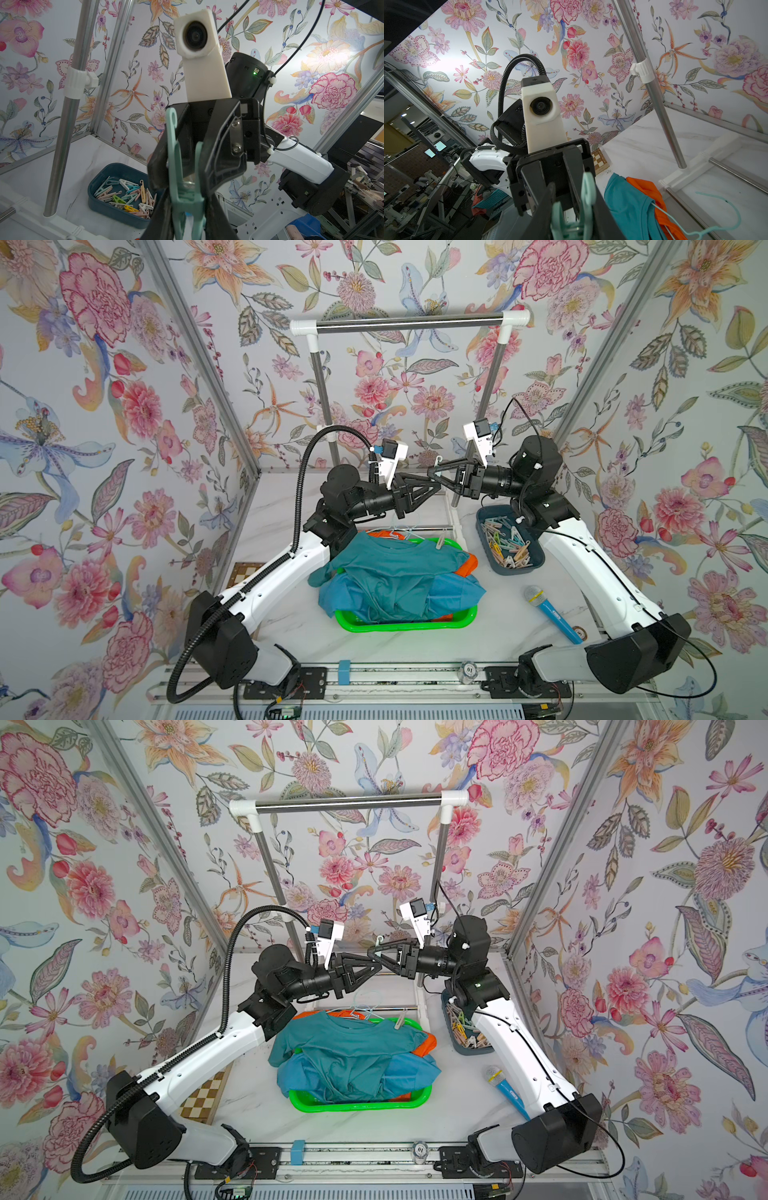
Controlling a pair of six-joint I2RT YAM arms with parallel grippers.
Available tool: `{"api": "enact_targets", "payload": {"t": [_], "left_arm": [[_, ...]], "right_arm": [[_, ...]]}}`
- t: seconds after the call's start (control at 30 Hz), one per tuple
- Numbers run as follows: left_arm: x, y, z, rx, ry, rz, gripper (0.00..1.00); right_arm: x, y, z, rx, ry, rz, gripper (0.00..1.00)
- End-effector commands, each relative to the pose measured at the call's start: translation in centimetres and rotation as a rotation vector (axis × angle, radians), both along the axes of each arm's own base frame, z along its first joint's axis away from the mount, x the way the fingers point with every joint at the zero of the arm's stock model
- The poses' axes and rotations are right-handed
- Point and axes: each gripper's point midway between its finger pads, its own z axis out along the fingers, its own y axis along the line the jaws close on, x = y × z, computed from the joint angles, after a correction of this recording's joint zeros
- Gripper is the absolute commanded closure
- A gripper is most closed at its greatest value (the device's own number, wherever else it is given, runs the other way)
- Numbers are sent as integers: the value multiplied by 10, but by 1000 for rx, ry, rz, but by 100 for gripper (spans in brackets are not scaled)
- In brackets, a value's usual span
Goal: Use clothespins to secure the t-shirt on both sides of the hanger
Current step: Open the clothespin.
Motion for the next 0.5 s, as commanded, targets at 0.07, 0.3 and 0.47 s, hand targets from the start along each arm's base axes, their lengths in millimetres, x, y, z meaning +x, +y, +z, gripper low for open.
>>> {"api": "enact_targets", "payload": {"t": [0.07,0.3,0.47], "left_arm": [[-6,3,17,-35,-73,-24,68],[-7,7,16,-40,-72,-16,41],[-8,12,13,-32,-62,-3,4]], "right_arm": [[0,3,6,11,5,11,81],[5,2,11,14,1,3,83],[11,0,16,20,4,-8,83]]}}
